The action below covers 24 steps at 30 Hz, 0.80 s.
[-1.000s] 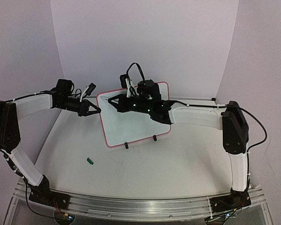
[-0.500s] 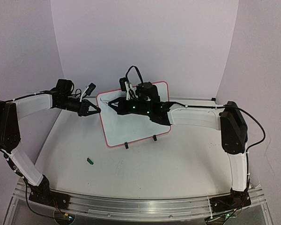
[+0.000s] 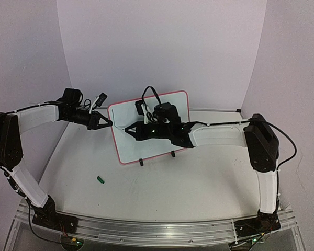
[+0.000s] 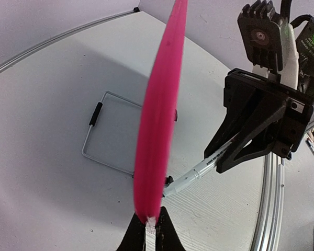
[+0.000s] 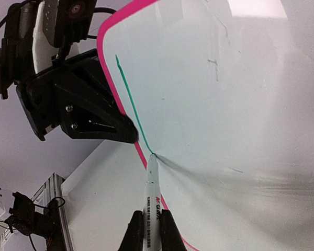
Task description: Write a sentence on the whiteboard
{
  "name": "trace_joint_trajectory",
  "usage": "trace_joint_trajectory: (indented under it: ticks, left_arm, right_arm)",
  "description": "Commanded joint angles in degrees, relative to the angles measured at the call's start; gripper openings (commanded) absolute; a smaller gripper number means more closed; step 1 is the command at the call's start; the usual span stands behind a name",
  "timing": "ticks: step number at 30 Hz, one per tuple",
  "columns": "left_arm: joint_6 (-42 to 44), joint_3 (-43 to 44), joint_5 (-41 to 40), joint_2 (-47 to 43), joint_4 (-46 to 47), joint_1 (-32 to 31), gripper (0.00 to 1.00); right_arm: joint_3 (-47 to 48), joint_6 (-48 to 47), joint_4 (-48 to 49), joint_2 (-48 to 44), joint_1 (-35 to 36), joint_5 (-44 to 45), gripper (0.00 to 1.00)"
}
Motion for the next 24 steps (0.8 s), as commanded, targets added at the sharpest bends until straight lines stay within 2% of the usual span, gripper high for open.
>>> trace_joint_trajectory:
  ticks: [1, 6, 24]
  left_arm:
    - [1.80, 0.45, -2.30, 0.44, -4.79, -0.88, 0.00]
    - [1.75, 0.57, -2.38, 0.51, -4.88, -0.89, 0.00]
    - [1.85, 0.68, -2.56, 0.25, -5.00, -0.83, 0.00]
  right_arm:
    - [-3.36, 0.59, 5.52, -6.81, -0.62, -0.86, 0.00]
    - [-4.04, 0.20, 6.63, -8.38, -0.56, 1.14, 0.00]
    - [4.45, 0.60, 3.09, -1.90, -0.67, 3.42, 0.00]
